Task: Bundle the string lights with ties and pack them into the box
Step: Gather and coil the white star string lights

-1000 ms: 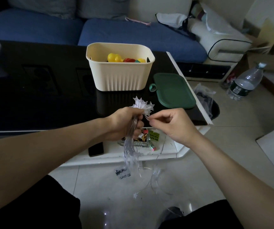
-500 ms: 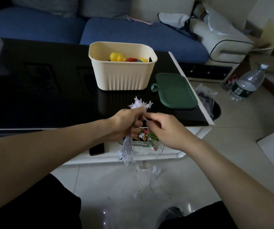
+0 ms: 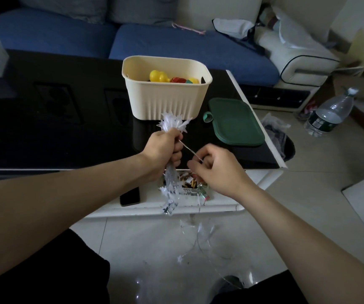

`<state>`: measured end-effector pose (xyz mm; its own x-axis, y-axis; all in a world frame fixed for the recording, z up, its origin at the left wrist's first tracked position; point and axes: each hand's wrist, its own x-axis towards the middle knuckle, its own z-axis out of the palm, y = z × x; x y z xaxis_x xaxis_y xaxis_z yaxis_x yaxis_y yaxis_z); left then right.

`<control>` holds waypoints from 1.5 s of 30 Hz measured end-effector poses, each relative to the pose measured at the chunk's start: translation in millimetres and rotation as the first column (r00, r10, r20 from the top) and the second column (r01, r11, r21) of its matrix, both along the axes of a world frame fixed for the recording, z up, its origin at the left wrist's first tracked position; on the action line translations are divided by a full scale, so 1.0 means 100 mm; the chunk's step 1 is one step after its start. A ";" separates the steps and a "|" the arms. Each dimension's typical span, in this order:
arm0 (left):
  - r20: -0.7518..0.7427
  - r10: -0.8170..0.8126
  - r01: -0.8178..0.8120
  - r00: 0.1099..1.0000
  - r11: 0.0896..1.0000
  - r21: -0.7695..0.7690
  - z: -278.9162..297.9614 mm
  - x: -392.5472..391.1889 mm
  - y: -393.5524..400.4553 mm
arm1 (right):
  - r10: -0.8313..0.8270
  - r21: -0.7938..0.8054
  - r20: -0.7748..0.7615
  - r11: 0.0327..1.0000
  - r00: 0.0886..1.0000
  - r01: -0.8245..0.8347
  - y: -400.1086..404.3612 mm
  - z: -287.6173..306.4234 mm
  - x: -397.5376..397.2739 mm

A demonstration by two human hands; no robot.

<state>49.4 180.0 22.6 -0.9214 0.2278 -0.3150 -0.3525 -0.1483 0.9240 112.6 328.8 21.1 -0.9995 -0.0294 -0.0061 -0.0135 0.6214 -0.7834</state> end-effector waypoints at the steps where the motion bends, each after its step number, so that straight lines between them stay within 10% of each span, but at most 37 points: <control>1: 0.004 0.007 -0.007 1.000 1.000 0.009 0.02 -0.03 -0.03 | 0.034 0.041 0.020 0.999 0.999 -0.034 0.03 0.00 -0.01; 15: 0.099 0.059 -0.082 0.993 0.965 0.250 0.20 -0.10 -0.19 | -0.085 -0.248 -0.089 0.967 0.992 0.061 0.11 0.05 -0.02; 28: 0.106 0.046 -0.063 0.993 0.985 0.163 0.15 -0.09 -0.20 | 0.166 -0.032 0.650 0.981 0.741 -0.191 0.64 -0.11 -0.05; 45: 0.122 0.009 -0.021 0.993 0.995 0.096 0.10 -0.03 -0.07 | 0.125 -0.116 0.150 0.987 0.981 -0.108 0.74 0.13 0.01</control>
<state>46.4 173.2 32.6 -0.8813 0.2492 -0.4015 -0.4580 -0.2411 0.8556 114.0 402.4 34.3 -0.9761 -0.1550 -0.1521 0.0464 0.5352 -0.8434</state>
